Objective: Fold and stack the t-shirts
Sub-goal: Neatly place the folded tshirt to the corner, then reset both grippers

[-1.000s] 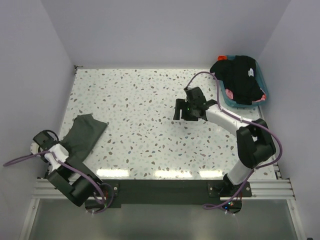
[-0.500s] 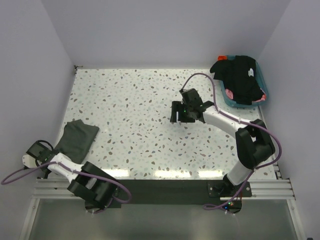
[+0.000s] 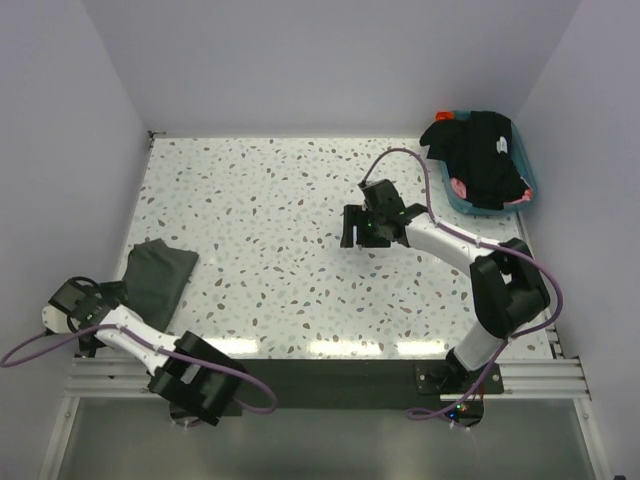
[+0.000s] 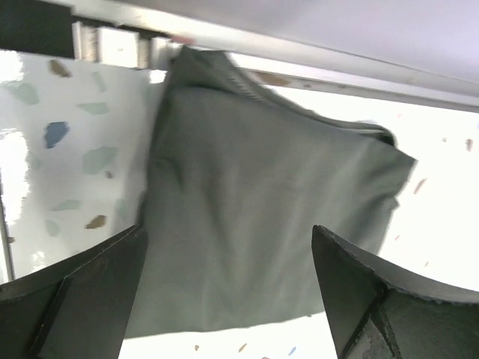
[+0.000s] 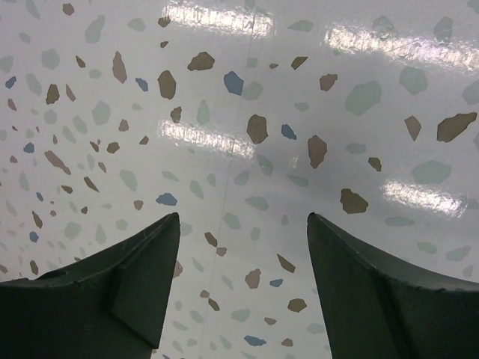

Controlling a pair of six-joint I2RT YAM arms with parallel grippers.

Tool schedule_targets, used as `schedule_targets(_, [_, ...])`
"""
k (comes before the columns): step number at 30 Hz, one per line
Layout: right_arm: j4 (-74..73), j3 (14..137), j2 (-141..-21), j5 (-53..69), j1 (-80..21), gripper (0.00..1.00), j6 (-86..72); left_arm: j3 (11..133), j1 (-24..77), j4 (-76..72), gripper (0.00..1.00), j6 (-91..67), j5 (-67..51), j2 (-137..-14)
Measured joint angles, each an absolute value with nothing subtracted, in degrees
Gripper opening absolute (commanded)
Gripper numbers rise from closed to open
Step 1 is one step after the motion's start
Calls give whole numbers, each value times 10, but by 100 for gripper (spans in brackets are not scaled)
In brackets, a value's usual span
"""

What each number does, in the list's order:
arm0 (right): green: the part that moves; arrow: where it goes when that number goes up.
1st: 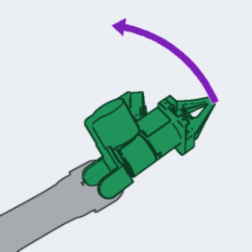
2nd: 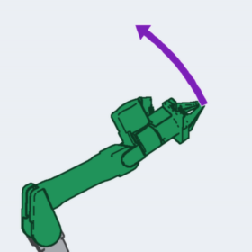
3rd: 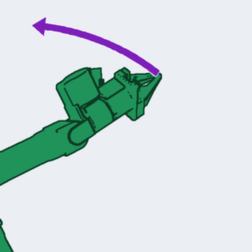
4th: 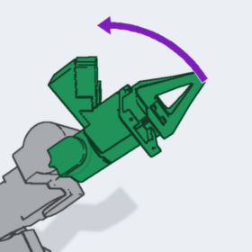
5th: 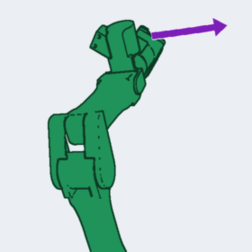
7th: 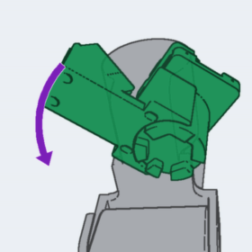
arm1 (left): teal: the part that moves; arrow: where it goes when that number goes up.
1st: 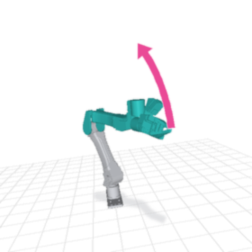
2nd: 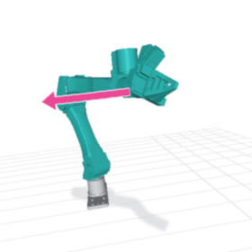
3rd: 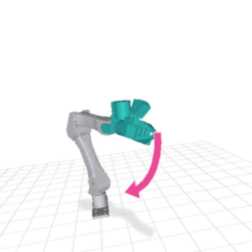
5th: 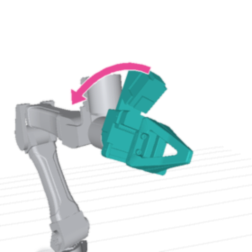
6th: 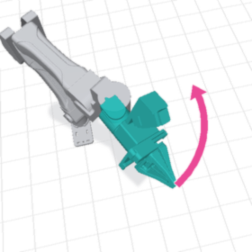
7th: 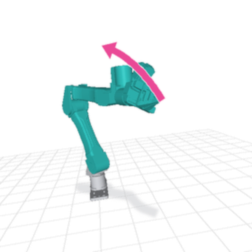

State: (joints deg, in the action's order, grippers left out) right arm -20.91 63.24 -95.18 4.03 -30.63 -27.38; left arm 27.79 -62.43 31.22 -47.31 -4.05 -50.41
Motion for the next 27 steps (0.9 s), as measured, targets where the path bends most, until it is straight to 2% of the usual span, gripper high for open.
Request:
schedule_targets(8, [-209,632,-952,40,-307,72,-274,362,-548,331,100,-466,-26,-473])
schedule_targets(13, [-210,632,-952,36,-307,73,-274,390,-429,308,100,-459,-17,-427])
schedule_targets(19, [-217,633,-948,22,-307,77,-273,416,-149,270,100,-473,41,-456])
schedule_targets(23, [-224,633,-928,6,-307,78,-273,462,137,255,100,-489,148,-550])
schedule_targets(27, [-232,632,-883,-16,-307,79,-273,522,344,242,100,-484,228,-658])
